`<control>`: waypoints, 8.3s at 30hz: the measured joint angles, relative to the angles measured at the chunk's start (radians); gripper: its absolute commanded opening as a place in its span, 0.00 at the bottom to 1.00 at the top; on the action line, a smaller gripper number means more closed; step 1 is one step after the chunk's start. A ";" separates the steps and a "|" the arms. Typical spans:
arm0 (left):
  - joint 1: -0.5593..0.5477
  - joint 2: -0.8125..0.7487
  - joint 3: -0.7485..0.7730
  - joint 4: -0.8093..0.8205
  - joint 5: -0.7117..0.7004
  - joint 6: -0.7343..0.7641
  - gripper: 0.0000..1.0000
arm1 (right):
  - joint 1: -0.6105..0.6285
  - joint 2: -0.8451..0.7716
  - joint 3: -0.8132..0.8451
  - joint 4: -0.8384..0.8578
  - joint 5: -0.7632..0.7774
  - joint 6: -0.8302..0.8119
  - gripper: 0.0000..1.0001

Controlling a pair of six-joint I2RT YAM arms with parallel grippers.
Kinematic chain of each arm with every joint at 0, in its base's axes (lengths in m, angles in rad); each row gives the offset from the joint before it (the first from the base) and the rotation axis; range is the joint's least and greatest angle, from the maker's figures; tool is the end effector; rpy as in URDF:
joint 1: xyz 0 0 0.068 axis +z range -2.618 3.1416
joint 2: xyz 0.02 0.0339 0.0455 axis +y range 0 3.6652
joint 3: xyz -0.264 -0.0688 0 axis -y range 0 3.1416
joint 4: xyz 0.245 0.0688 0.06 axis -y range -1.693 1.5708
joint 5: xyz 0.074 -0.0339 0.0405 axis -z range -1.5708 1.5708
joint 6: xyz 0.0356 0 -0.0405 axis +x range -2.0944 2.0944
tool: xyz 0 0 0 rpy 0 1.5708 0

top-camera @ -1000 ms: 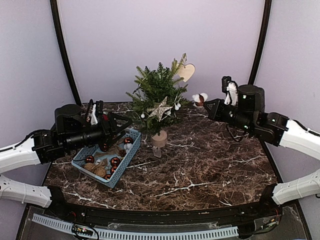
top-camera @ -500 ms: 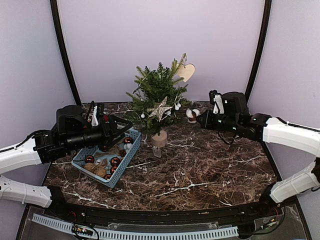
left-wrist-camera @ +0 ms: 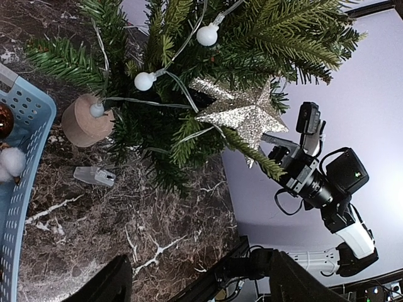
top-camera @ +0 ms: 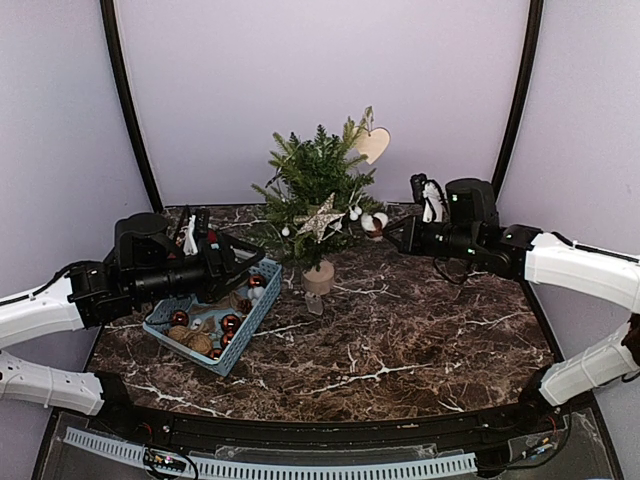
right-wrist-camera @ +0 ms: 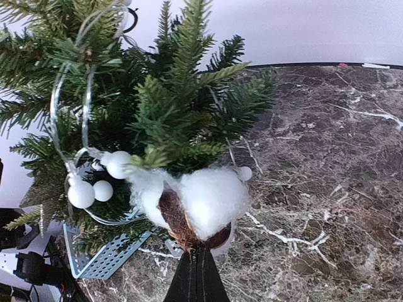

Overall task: Decorate the small christmas tree
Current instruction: Place the ornament cotton in the gap of branches, then move the christmas tree to the center of the board, then pick up the ornament ball from the bin.

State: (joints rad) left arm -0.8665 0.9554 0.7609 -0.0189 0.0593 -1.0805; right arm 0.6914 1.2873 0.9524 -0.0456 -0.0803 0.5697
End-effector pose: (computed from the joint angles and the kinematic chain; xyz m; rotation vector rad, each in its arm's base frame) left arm 0.1451 -0.1741 0.3174 -0.1686 2.0248 -1.3884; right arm 0.2285 0.1928 0.3024 -0.1813 2.0545 0.8899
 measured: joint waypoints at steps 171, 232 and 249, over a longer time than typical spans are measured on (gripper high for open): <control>0.359 -0.254 -0.306 -0.183 0.154 0.143 0.59 | 0.081 0.856 0.171 0.687 -0.188 0.350 0.23; 0.286 0.190 -0.055 -0.704 -0.010 0.415 0.44 | 0.128 0.131 -0.453 0.625 0.060 0.366 0.46; 0.283 0.316 -0.009 -0.726 -0.128 0.415 0.52 | 0.084 0.021 -0.546 0.630 0.060 0.369 0.50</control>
State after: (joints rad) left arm -0.5831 1.2713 0.7517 -0.7452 -0.0685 -0.6655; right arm 0.7750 1.3087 0.4068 0.5846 -0.0204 0.9386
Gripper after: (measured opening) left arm 0.492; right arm 0.495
